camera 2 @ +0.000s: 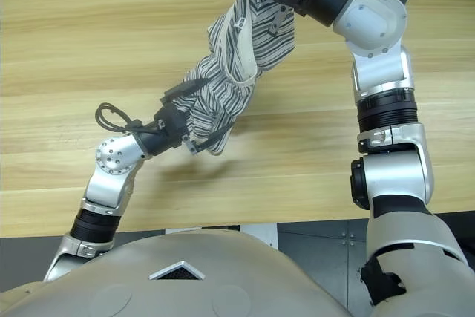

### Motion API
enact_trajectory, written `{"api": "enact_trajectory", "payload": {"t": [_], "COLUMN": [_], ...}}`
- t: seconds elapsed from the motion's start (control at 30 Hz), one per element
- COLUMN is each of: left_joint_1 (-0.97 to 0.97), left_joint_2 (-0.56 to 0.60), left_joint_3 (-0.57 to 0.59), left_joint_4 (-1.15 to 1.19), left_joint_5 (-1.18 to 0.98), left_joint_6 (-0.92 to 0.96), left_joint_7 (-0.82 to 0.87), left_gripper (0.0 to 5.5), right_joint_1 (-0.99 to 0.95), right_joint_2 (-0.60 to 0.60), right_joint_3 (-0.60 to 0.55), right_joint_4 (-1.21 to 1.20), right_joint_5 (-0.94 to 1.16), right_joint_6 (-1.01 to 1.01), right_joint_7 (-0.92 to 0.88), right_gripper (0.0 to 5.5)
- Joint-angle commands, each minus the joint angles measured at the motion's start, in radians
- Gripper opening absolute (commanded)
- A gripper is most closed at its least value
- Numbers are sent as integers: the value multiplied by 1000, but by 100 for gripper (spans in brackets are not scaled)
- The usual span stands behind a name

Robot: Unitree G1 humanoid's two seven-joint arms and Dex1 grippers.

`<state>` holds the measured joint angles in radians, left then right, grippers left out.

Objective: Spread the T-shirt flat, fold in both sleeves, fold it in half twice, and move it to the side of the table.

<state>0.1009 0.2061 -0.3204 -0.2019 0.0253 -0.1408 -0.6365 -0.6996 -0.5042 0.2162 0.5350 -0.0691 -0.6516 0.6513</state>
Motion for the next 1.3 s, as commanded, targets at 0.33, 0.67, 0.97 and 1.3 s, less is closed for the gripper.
{"api": "enact_trajectory", "payload": {"t": [0.33,0.67,0.97,1.3], "left_joint_1": [15,73,13,8], "left_joint_2": [-256,-324,-381,-365], "left_joint_3": [-96,-161,-248,-326], "left_joint_4": [39,86,169,142], "left_joint_5": [18,13,-15,7], "left_joint_6": [173,243,270,263], "left_joint_7": [323,497,534,555], "left_gripper": [466,466,466,466], "right_joint_1": [-48,-45,-35,-23], "right_joint_2": [42,59,53,51], "right_joint_3": [4,10,3,3], "right_joint_4": [59,69,69,68], "right_joint_5": [-30,-47,-41,-40], "right_joint_6": [-21,-23,-22,-15], "right_joint_7": [11,18,31,33], "right_gripper": [10,10,10,10]}}
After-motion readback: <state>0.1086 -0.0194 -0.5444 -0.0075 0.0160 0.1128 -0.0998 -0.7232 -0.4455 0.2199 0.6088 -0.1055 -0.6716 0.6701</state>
